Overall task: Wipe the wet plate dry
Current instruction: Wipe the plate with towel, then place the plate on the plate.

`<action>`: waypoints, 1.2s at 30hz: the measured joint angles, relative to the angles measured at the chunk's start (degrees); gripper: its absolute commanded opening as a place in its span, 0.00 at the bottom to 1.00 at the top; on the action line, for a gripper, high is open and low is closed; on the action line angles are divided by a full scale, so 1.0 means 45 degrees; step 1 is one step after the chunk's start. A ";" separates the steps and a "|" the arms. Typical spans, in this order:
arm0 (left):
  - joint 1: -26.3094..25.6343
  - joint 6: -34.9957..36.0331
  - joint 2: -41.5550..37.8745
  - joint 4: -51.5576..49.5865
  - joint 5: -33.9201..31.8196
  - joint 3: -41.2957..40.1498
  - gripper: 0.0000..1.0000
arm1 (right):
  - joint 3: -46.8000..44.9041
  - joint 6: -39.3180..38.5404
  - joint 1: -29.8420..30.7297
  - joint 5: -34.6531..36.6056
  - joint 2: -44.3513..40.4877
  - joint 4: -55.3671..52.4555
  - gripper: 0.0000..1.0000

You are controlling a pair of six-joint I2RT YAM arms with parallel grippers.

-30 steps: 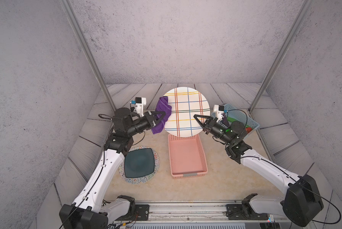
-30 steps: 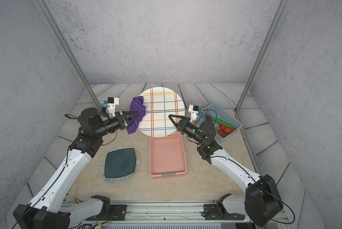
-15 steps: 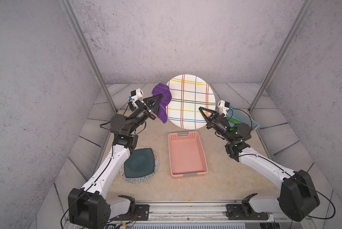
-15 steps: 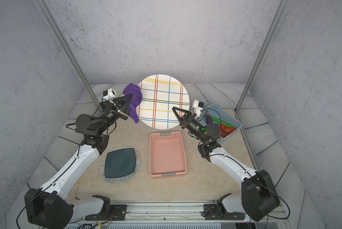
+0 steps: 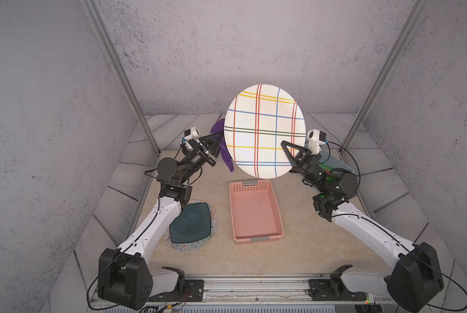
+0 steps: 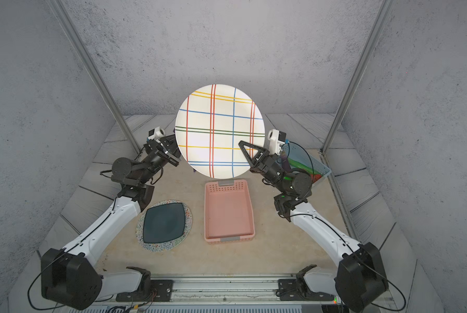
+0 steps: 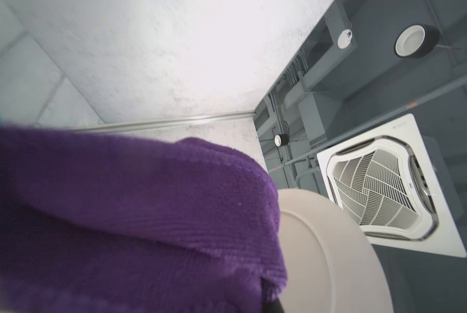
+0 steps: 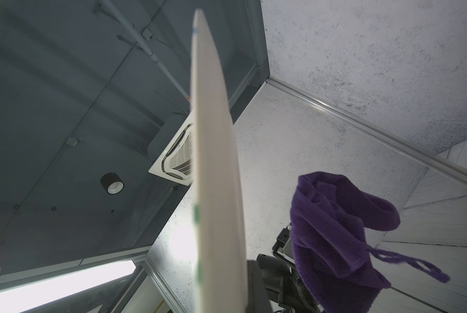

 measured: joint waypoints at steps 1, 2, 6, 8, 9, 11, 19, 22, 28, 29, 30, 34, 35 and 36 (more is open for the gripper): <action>-0.0427 -0.0034 0.0073 0.0126 -0.0112 0.0233 0.00 | 0.0073 -0.0024 0.0175 -0.0034 0.0223 -0.0034 0.00; -0.0811 -0.0044 0.0136 0.0287 -0.0233 0.0423 0.00 | 0.0112 -0.0063 0.0340 -0.0029 0.0408 -0.0087 0.00; -0.2147 -0.0087 0.0379 0.0622 -0.0884 0.0792 0.00 | 0.0593 -0.0253 0.0695 0.0005 0.0962 -0.0053 0.00; -0.2739 -0.0005 0.0427 0.0627 -0.1083 0.0690 0.00 | 0.1030 -0.0364 0.0670 0.0165 0.1005 -0.0185 0.00; -0.3007 0.0087 0.0379 0.0631 -0.1112 0.0534 0.00 | 0.1282 -0.0427 0.0593 0.0267 0.1044 -0.0243 0.00; -0.3410 0.0442 0.0131 0.0495 -0.1122 0.0058 0.00 | 0.1622 -0.0495 0.0384 0.0437 0.1078 -0.0345 0.00; -0.1462 0.4352 -0.3104 -0.4153 -0.0476 -0.0738 0.00 | 0.0233 -0.0495 -0.1195 0.1292 0.0593 -0.1243 0.00; -0.0695 0.7737 -0.4493 -0.8568 -0.0452 0.0767 0.00 | -0.0408 -0.1481 -0.1491 0.1375 -0.0194 -0.3405 0.00; -0.0529 1.3838 -0.5260 -1.5353 -0.1739 0.5173 0.00 | 0.0185 -0.4357 -0.0767 0.1292 -0.0651 -0.9088 0.00; -0.0515 1.4605 -0.5260 -1.6208 -0.2055 0.5659 0.00 | 0.0359 -0.4833 -0.0408 0.1307 -0.0500 -0.9889 0.00; -0.0505 1.5212 -0.5221 -1.6888 -0.2346 0.5974 0.00 | 0.0515 -0.5192 -0.0019 0.1336 -0.0311 -1.0530 0.00; -0.0500 1.6854 -0.4770 -1.9118 -0.3453 0.6489 0.00 | 0.1404 -0.6572 0.1909 0.1501 0.1107 -1.2696 0.00; -0.0500 1.7073 -0.4643 -1.9516 -0.3648 0.6489 0.00 | 0.1642 -0.6805 0.2361 0.1515 0.1554 -1.3032 0.00; -0.0495 1.7272 -0.4512 -1.9900 -0.3808 0.6475 0.00 | 0.1948 -0.7053 0.2793 0.1535 0.2069 -1.3381 0.00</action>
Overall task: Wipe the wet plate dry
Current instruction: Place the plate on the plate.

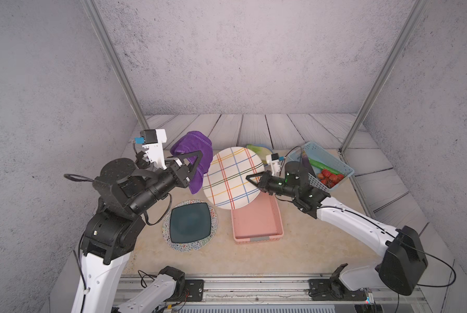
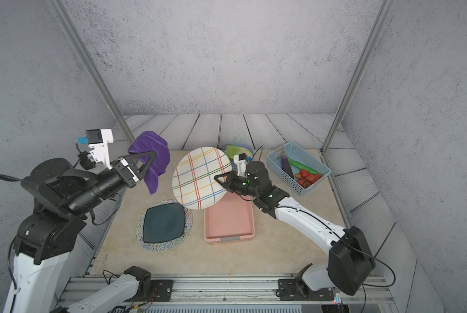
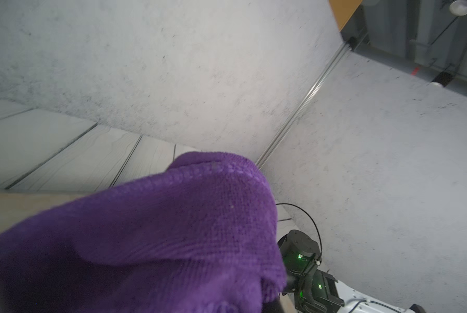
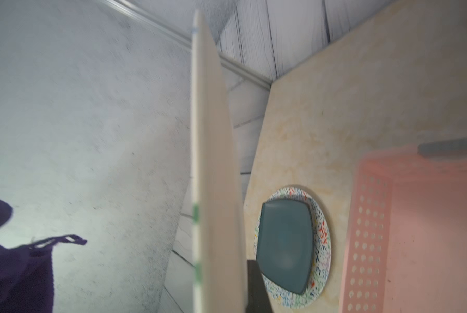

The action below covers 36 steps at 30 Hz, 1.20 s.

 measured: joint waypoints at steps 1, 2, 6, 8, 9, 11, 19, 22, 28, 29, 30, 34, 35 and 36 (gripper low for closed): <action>0.0005 0.0155 0.0117 -0.0257 -0.0131 -0.0049 0.00 | 0.0291 -0.0189 0.0389 0.0015 0.0500 -0.0257 0.00; 0.0005 0.0272 0.0209 -0.0495 -0.0228 -0.0126 0.00 | 0.0656 -0.0398 0.0758 0.0015 0.1054 -0.0495 0.00; 0.0010 0.0627 0.0223 -0.1190 -0.0602 -0.0398 0.00 | 0.2283 -0.0991 0.1880 0.0019 0.3143 -0.1151 0.00; 0.0010 0.0777 0.0083 -0.1341 -0.0772 -0.0486 0.00 | 0.3172 -0.1209 0.2336 0.0019 0.4104 -0.1350 0.00; 0.0010 0.0816 0.0000 -0.1379 -0.0840 -0.0529 0.00 | 0.3565 -0.1287 0.2506 0.0005 0.4532 -0.1384 0.00; 0.0010 0.0903 -0.0155 -0.1462 -0.0967 -0.0573 0.00 | 0.4488 -0.1467 0.2812 -0.0063 0.5459 -0.1472 0.00; 0.0010 0.1005 -0.0418 -0.1535 -0.1078 -0.0971 0.00 | 0.6946 -0.1637 0.3337 -0.0801 0.8485 -0.1627 0.00; 0.0010 0.1001 -0.0389 -0.1520 -0.1107 -0.1098 0.00 | 0.7417 -0.1627 0.3366 -0.1001 0.9248 -0.1758 0.00; 0.0010 0.1001 -0.0355 -0.1520 -0.1098 -0.1171 0.00 | 0.7776 -0.1496 0.3366 -0.1307 0.9831 -0.1865 0.03; 0.0010 0.1001 -0.0355 -0.1515 -0.1103 -0.1180 0.00 | 0.7776 -0.1496 0.3366 -0.1311 0.9836 -0.1875 0.05; 0.0010 0.1001 -0.0359 -0.1511 -0.1098 -0.1190 0.00 | 0.7776 -0.1491 0.3366 -0.1311 0.9850 -0.1889 0.07; 0.0010 0.1001 -0.0364 -0.1467 -0.1093 -0.1277 0.00 | 0.7771 -0.1579 0.3366 -0.1234 0.9918 -0.2074 0.20; 0.0010 0.1001 -0.0364 -0.1452 -0.1093 -0.1311 0.00 | 0.7757 -0.1651 0.3366 -0.1175 0.9933 -0.2254 0.21; 0.0010 0.1001 -0.0364 -0.1438 -0.1093 -0.1341 0.00 | 0.7723 -0.1715 0.3366 -0.1093 0.9972 -0.2429 0.23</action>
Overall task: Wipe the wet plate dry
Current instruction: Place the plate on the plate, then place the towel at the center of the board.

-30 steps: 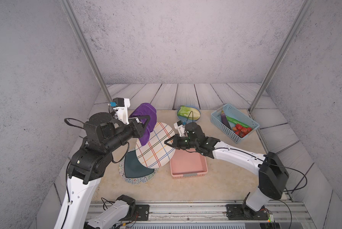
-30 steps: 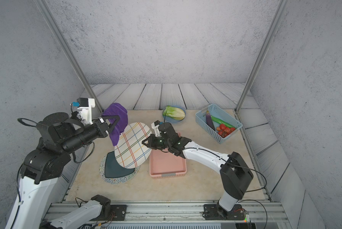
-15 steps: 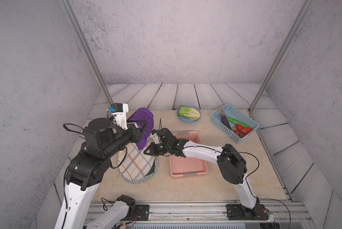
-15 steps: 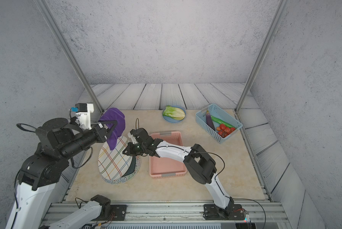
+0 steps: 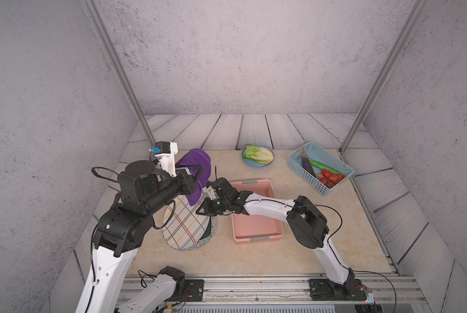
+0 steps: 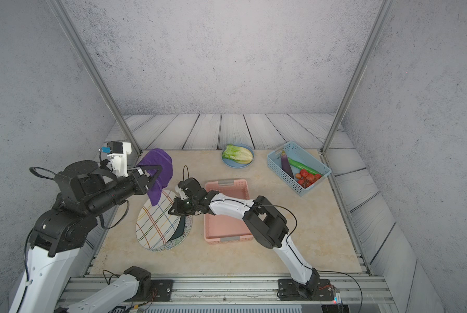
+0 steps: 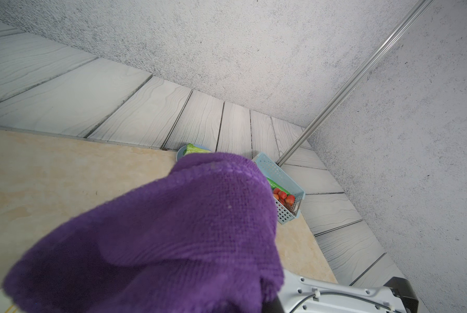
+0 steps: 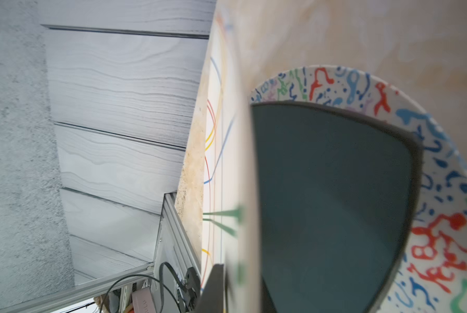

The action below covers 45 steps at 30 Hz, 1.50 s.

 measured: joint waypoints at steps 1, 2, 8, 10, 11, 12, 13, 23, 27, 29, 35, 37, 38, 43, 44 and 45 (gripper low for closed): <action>0.0000 0.0000 0.0000 0.0015 0.0000 -0.0029 0.00 | -0.0034 -0.0068 0.0000 0.0058 0.0039 -0.0160 0.26; 0.0000 0.0000 0.0000 0.0029 0.0000 -0.0063 0.00 | -0.0087 -0.0136 0.0000 0.0112 0.0087 -0.0301 0.27; 0.0000 -0.0010 0.0005 0.0126 0.0053 -0.0233 0.00 | -0.0287 -0.0457 -0.0005 0.0311 0.0180 -0.0729 0.37; 0.0000 -0.0010 0.0010 0.0126 0.0053 -0.0277 0.00 | -0.0330 -0.0670 0.0000 0.0461 0.0180 -0.1020 0.44; 0.0000 -0.0005 0.0010 0.0126 0.0053 -0.0291 0.00 | -0.0374 -0.0758 0.0000 0.0529 0.0180 -0.1175 0.47; 0.0000 -0.0005 0.0010 0.0131 0.0053 -0.0306 0.00 | -0.0427 -0.0860 0.0000 0.0593 0.0180 -0.1311 0.49; 0.0000 -0.0005 0.0005 0.0141 0.0049 -0.0330 0.00 | -0.0486 -0.0942 0.0000 0.0656 0.0180 -0.1462 0.51; 0.0000 -0.0005 0.0010 0.0194 -0.0010 -0.0491 0.00 | -0.0971 -0.1545 0.0000 0.1229 -0.0699 -0.2254 0.58; 0.0000 0.0000 0.0010 0.0194 -0.0209 -0.0491 0.00 | -0.1302 -0.1695 -0.0005 0.1477 -0.1404 -0.2550 0.58; 0.0005 0.0000 0.0015 0.0189 -0.0306 -0.0491 0.00 | -0.1375 -0.1753 -0.0005 0.1511 -0.1729 -0.2569 0.58; 0.0005 0.0029 0.0063 0.0185 -0.0729 -0.0491 0.00 | -0.1763 -0.1787 -0.0092 0.1520 -0.3031 -0.2443 0.58; 0.0005 0.0049 0.0117 0.0204 -0.0869 -0.0491 0.00 | -0.2186 -0.1792 -0.0199 0.1583 -0.3672 -0.2278 0.58; 0.0005 0.0087 0.0175 0.0301 -0.0996 -0.0539 0.00 | -0.2535 -0.1802 -0.0306 0.1647 -0.4133 -0.2166 0.58; 0.0005 0.0461 0.1239 0.1049 -0.1967 -0.1083 0.00 | -0.5037 -0.2025 -0.1365 0.2633 -0.7349 -0.1851 0.59; 0.0015 0.0588 0.1821 0.1243 -0.2220 -0.1141 0.00 | -0.5547 -0.2079 -0.1676 0.2905 -0.8106 -0.1817 0.60; 0.0044 0.0680 0.2458 0.1413 -0.2429 -0.1161 0.00 | -0.6057 -0.2127 -0.2001 0.3157 -0.8854 -0.1744 0.63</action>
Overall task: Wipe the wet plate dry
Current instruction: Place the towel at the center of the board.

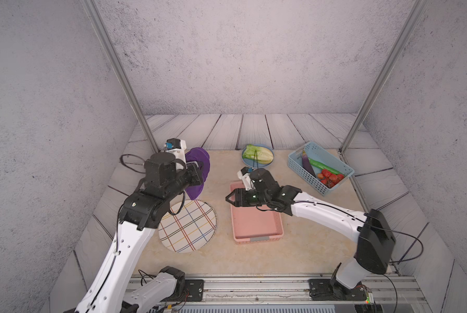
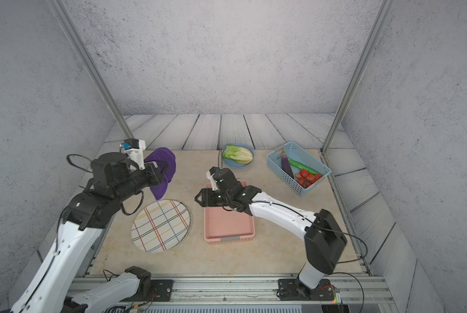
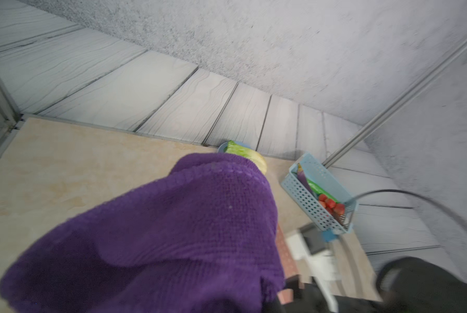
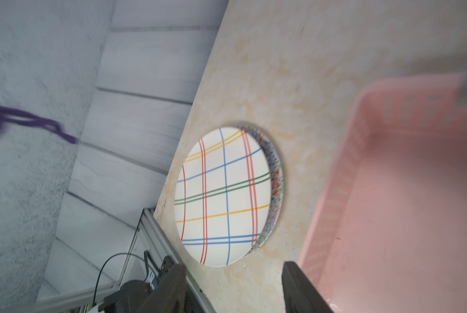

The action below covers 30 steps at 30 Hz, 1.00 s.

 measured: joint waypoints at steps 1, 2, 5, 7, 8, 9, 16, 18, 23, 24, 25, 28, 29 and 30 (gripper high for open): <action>0.0024 0.0102 0.0811 0.0248 -0.0228 0.0000 0.00 | -0.0544 -0.0068 -0.0369 0.0287 -0.0816 0.0097 0.65; 0.0068 0.0175 0.1545 0.0447 -0.0432 0.0015 0.00 | -0.1044 -0.0117 -0.0704 0.0510 -0.1554 0.0185 0.67; 0.0253 0.0301 0.4235 0.0680 -0.0928 0.0248 0.03 | -0.2535 -0.0180 -0.1792 0.1209 -0.3774 0.0316 0.72; 0.0437 0.0335 0.5994 0.0724 -0.1190 0.0573 0.13 | -0.3361 -0.0253 -0.2336 0.1598 -0.5022 0.0325 0.77; 0.0525 0.0364 0.6747 0.0714 -0.1326 0.0767 0.25 | -0.3779 -0.0335 -0.2574 0.1841 -0.5654 0.0325 0.80; 0.0612 0.0398 0.7529 0.0685 -0.1501 0.1025 0.42 | -0.4090 -0.0393 -0.2739 0.2074 -0.6164 0.0301 0.83; 0.0879 0.0826 1.0438 -0.0141 -0.2152 0.2599 0.99 | -0.4969 -0.1069 -0.3463 0.3633 -0.8403 -0.0219 0.88; 0.0879 0.0845 1.0326 -0.0287 -0.2132 0.2594 0.99 | -0.4998 -0.1112 -0.3687 0.3973 -0.8553 -0.0335 0.89; 0.0874 0.0899 0.8442 -0.0044 -0.2118 0.1719 0.99 | -0.5260 -0.1360 -0.4381 0.4765 -0.8684 -0.0423 0.98; 0.0874 0.0937 0.7723 0.0078 -0.2157 0.1418 0.99 | -0.5338 -0.1481 -0.4614 0.4949 -0.8680 -0.0432 0.99; 0.0879 0.0986 0.6921 0.0282 -0.2215 0.1073 0.99 | -0.5435 -0.1661 -0.4920 0.5153 -0.8665 -0.0423 0.99; 0.0879 0.1282 0.3993 0.1443 -0.2589 -0.0423 0.99 | -0.5702 -0.2084 -0.6028 0.5693 -0.8393 -0.0408 0.99; 0.0879 0.1394 0.3036 0.1923 -0.2749 -0.1025 0.99 | -0.5765 -0.2191 -0.6441 0.5804 -0.8204 -0.0398 0.99; 0.0879 0.1545 0.2050 0.2395 -0.2992 -0.1705 0.99 | -0.5838 -0.2268 -0.6863 0.5955 -0.7980 -0.0384 0.99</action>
